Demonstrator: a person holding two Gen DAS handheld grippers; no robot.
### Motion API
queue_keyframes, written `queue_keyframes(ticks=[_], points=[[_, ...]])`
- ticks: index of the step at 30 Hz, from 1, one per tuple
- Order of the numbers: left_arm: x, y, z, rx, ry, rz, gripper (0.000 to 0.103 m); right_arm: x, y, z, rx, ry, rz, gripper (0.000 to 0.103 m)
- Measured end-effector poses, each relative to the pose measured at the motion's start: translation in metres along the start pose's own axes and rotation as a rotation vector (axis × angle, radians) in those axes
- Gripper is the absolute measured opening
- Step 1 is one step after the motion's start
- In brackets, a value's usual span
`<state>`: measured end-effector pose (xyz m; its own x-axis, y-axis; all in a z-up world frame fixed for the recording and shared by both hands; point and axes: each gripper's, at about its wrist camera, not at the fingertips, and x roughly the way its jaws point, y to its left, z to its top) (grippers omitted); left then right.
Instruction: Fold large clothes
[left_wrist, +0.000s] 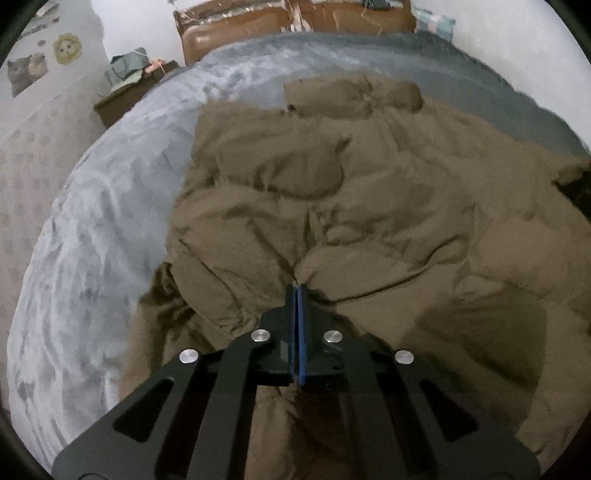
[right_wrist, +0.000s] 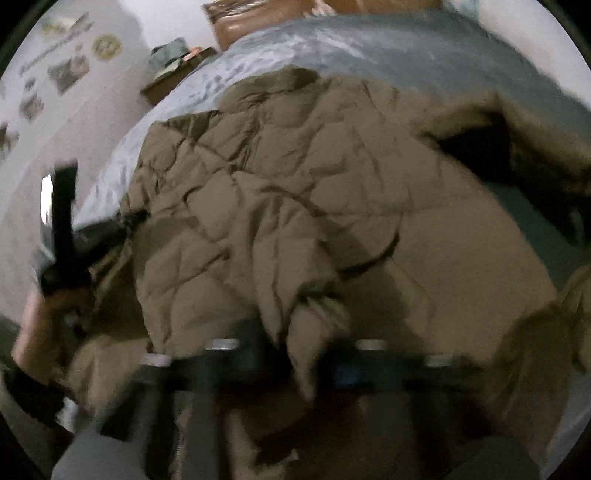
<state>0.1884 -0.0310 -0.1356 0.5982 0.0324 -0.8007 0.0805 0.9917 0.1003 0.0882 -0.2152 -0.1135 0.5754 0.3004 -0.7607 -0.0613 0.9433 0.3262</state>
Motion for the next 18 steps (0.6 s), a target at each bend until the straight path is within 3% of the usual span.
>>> queue_keyframes(ticks=[6, 10, 14, 18], points=[[-0.058, 0.032, 0.012, -0.078, -0.129, -0.009, 0.000, -0.025, 0.029, 0.017, -0.162, -0.149, -0.083, 0.014], [-0.088, 0.051, 0.018, -0.135, -0.216, 0.040, 0.000, -0.036, 0.055, 0.056, -0.260, -0.240, -0.135, 0.014], [-0.095, 0.068, 0.033, -0.170, -0.263, 0.077, 0.000, -0.035, 0.063, 0.100, -0.322, -0.323, -0.195, 0.014], [-0.076, 0.058, 0.061, -0.123, -0.293, 0.140, 0.000, -0.016, 0.060, 0.149, -0.355, -0.345, -0.251, 0.014]])
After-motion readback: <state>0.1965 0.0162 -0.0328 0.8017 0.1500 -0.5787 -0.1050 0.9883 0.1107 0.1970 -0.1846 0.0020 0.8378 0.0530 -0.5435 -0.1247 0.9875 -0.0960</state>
